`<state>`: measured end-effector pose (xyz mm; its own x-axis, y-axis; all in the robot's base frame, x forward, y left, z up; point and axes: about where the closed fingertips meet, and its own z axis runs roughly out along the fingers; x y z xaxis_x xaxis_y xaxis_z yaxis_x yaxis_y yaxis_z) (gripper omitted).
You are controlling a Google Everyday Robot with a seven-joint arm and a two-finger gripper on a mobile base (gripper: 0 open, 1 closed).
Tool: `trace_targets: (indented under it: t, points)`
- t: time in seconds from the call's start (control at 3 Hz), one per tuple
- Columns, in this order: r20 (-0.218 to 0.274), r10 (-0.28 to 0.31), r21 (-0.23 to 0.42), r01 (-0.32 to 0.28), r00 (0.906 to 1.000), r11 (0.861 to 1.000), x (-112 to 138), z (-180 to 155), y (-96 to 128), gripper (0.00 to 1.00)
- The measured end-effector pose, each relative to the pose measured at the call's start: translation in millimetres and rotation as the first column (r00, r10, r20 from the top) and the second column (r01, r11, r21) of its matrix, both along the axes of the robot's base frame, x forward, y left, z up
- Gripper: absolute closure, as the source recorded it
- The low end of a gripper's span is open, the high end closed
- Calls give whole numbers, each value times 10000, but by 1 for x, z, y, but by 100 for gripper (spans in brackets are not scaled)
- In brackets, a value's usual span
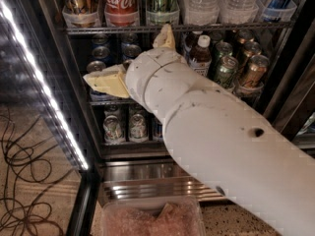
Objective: Pick coke can from top shelf of fridge
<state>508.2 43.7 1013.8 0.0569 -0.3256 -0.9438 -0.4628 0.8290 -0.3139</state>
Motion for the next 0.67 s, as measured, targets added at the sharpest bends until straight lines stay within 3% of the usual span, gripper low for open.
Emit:
trace_targets:
  t: [0.33,0.67]
  points:
    - [207,41,591,-53,9998,9982,11,6,20,0]
    - [366,559,796,-587,9978,9951,23,12,55,0]
